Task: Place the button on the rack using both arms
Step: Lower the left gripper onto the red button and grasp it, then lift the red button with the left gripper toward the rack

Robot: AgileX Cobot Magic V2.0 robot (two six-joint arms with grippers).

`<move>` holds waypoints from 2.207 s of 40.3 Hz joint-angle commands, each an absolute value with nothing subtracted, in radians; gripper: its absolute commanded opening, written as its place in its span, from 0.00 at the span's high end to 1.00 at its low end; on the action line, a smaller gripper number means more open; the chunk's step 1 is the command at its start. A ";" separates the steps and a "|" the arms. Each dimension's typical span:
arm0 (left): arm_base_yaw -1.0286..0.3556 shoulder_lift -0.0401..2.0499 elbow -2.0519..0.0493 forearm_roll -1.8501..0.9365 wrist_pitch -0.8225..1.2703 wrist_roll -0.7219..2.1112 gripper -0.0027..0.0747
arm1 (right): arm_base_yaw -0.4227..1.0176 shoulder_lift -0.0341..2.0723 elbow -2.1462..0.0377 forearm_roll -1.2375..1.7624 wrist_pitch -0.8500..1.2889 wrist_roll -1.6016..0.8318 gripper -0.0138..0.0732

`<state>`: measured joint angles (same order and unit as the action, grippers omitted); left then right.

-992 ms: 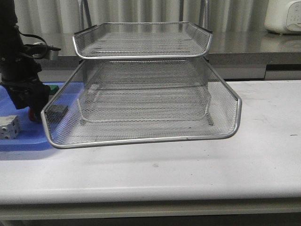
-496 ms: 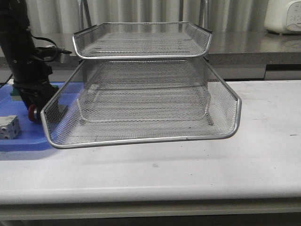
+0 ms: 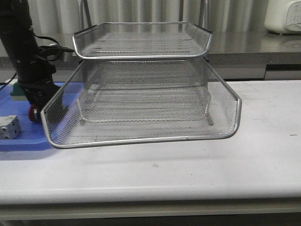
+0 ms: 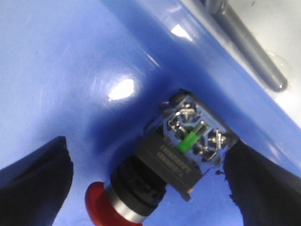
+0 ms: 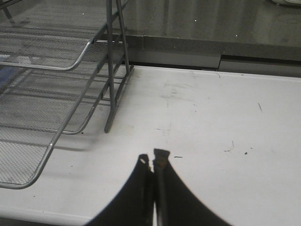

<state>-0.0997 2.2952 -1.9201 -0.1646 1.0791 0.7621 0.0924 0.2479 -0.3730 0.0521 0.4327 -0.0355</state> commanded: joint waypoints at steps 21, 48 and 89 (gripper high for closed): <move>-0.106 2.257 -1.960 -0.191 1.056 0.763 0.44 | 0.092 0.258 -0.399 0.042 0.352 -0.034 0.91; -0.101 2.257 -1.980 -0.189 1.057 0.761 0.72 | 0.092 0.258 -0.399 0.042 0.352 -0.034 0.91; -0.002 1.949 -1.997 -0.171 1.293 0.543 0.72 | 0.092 0.258 -0.399 0.042 0.352 -0.034 0.91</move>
